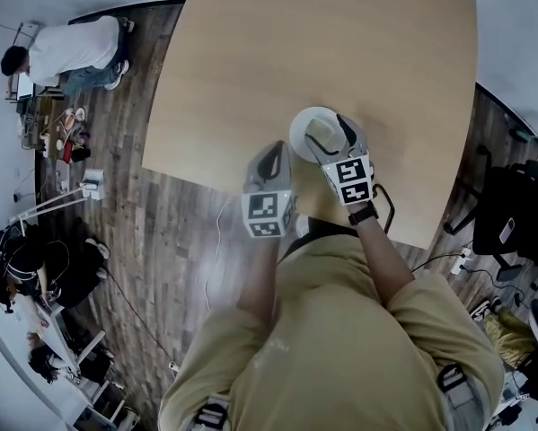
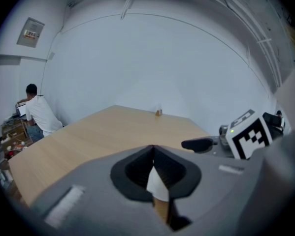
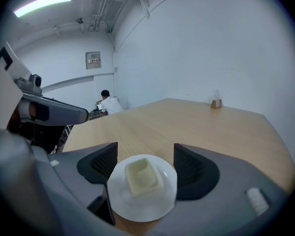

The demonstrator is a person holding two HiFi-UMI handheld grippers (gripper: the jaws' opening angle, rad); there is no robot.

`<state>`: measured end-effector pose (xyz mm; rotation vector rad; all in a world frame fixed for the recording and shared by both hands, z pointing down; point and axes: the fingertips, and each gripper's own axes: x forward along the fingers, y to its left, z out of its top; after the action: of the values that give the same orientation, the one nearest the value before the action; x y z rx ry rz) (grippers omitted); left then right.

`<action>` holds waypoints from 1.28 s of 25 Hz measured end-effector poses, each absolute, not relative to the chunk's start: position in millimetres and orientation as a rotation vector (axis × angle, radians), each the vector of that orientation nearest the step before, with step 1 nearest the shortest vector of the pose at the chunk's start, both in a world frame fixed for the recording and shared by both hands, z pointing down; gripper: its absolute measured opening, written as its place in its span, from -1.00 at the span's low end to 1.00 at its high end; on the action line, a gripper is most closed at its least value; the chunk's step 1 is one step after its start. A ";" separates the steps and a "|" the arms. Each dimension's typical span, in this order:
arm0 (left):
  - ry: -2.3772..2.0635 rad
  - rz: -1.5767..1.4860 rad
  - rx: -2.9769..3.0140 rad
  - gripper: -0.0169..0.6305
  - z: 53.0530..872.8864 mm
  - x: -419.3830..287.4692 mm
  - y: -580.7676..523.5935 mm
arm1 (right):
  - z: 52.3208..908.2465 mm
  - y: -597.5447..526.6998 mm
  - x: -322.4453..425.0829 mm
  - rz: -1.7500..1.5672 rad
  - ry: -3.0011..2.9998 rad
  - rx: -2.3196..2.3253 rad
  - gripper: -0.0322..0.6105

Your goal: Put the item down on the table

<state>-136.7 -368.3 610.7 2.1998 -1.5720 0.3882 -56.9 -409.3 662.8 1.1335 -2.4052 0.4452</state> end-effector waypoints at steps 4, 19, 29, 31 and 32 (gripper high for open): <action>-1.588 0.343 2.245 -0.94 586.2 -135.8 -354.0 | 618.6 -389.5 -43.6 0.424 -2.477 1.232 -0.03; -1.651 0.119 2.409 -0.94 472.6 -128.8 -270.7 | 483.9 -288.8 26.7 0.223 -2.574 1.485 -0.78; -1.688 0.095 2.467 -0.94 450.5 -123.6 -207.2 | 452.8 -219.1 33.0 0.159 -2.588 1.543 -0.88; -1.684 0.093 2.481 -0.94 447.5 -120.6 -198.3 | 449.0 -208.7 31.5 0.147 -2.596 1.546 -0.88; -1.682 0.092 2.488 -0.94 446.0 -118.8 -194.0 | 447.8 -203.4 31.1 0.143 -2.599 1.547 -0.88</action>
<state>-118.8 -194.0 446.0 2.4883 -1.6823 0.0917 31.1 -203.4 447.8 1.5474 -2.5989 0.1429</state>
